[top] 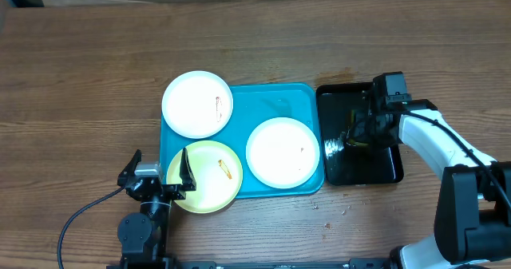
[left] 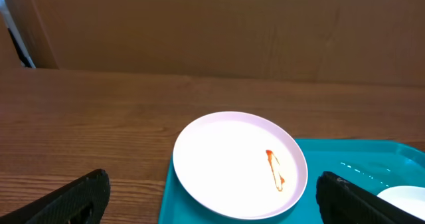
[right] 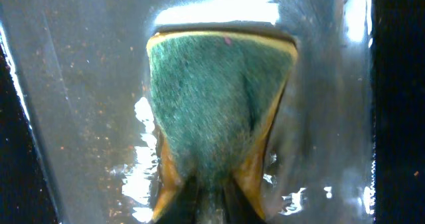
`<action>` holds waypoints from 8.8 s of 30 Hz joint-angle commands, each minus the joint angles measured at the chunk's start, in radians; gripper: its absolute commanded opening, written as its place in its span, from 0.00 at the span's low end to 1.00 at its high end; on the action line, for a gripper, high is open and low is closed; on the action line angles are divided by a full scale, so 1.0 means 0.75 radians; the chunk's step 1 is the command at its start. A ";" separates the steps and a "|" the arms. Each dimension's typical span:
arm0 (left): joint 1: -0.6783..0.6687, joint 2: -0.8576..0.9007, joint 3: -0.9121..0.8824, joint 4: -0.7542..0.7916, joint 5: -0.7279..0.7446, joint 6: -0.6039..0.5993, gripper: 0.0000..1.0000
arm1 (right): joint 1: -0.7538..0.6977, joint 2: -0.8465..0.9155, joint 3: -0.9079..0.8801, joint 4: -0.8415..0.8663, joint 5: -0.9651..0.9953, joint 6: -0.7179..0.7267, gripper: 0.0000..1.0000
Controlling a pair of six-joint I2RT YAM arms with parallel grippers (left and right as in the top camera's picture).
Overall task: Clean dirty plates on tray and stack at the side
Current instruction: 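Reach the right gripper into the black tray and grasp the green sponge, then move the left gripper to the right white plate and grip its rim, then lift the sponge with the right gripper out of the black tray, then scrub the held white plate with the sponge in the right gripper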
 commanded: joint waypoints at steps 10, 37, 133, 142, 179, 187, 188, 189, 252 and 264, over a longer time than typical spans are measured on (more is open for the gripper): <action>-0.004 -0.010 -0.005 -0.002 0.007 0.030 1.00 | -0.002 0.003 0.094 -0.074 0.001 -0.003 0.65; -0.004 -0.010 -0.005 -0.001 0.007 0.030 1.00 | -0.002 0.004 -0.007 0.102 -0.010 -0.002 0.65; -0.521 2.755 1.889 -1.222 0.160 -0.415 0.29 | 0.056 0.003 -0.031 0.016 0.111 0.139 0.63; -0.525 2.755 1.889 -1.222 0.160 -0.414 0.51 | 0.056 0.000 -0.094 0.044 0.109 0.139 0.06; -0.527 2.755 1.889 -1.199 0.162 -0.386 0.45 | 0.056 0.003 -0.123 0.124 0.146 0.178 0.04; -0.527 2.755 1.889 -1.197 0.162 -0.386 0.47 | 0.056 -0.076 0.222 -0.318 0.069 0.167 0.04; -0.527 2.755 1.889 -1.197 0.174 -0.387 0.46 | 0.056 -0.101 0.308 -0.428 0.069 0.134 0.04; -0.527 2.755 1.889 -1.194 0.194 -0.386 0.45 | 0.056 -0.105 0.322 -0.445 0.070 0.107 0.04; -0.523 2.755 1.889 -1.137 0.001 -0.260 0.04 | 0.577 0.157 0.289 0.011 0.085 -0.149 0.04; -0.523 2.755 1.889 -1.140 0.010 -0.261 0.04 | 0.576 0.216 0.289 0.131 0.161 -0.189 0.64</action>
